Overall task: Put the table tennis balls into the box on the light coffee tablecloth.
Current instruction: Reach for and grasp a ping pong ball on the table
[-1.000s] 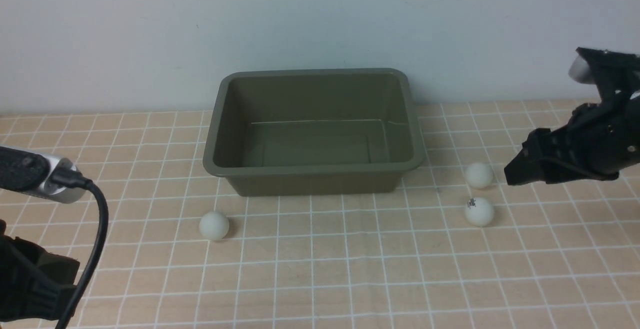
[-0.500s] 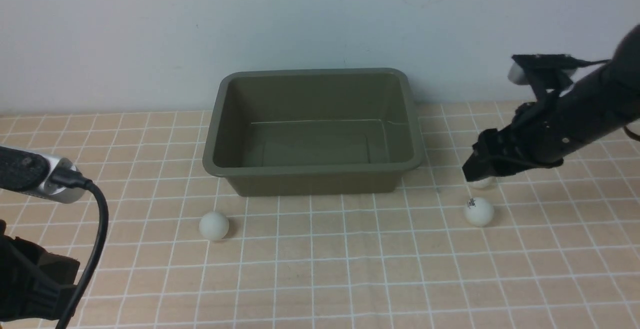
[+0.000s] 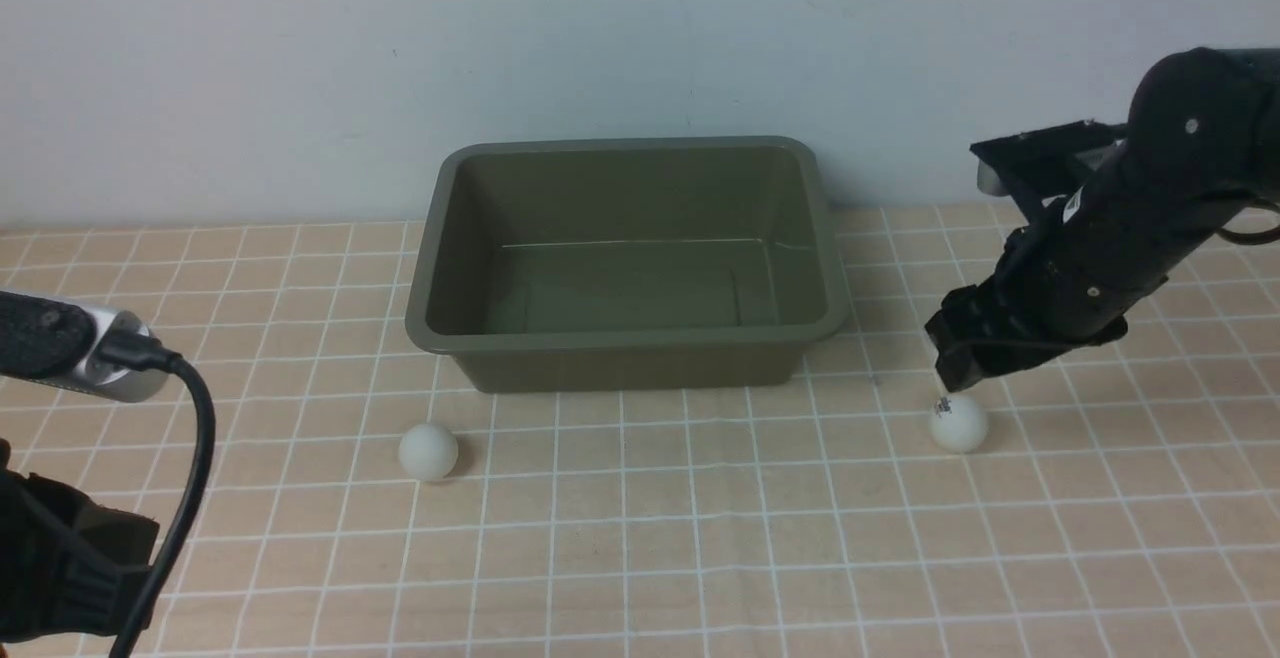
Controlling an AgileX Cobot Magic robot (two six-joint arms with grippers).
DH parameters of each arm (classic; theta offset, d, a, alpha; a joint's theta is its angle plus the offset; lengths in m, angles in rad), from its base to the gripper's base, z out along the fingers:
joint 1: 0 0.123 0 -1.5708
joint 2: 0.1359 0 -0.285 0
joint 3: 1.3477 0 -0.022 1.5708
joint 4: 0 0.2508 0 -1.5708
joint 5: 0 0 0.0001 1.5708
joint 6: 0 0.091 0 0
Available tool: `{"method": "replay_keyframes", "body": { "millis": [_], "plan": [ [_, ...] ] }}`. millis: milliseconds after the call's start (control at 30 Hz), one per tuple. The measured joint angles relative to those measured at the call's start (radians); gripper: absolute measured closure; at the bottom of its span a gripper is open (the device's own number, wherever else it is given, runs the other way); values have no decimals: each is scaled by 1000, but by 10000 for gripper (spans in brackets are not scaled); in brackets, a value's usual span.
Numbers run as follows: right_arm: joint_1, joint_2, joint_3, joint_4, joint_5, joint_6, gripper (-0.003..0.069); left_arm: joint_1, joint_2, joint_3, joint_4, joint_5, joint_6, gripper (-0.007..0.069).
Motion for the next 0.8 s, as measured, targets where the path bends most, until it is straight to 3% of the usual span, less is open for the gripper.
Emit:
{"method": "replay_keyframes", "body": {
  "millis": [800],
  "plan": [
    [0,153,-9,21,-82,2,209,0,0,0,0,0,0,690]
  ]
}}
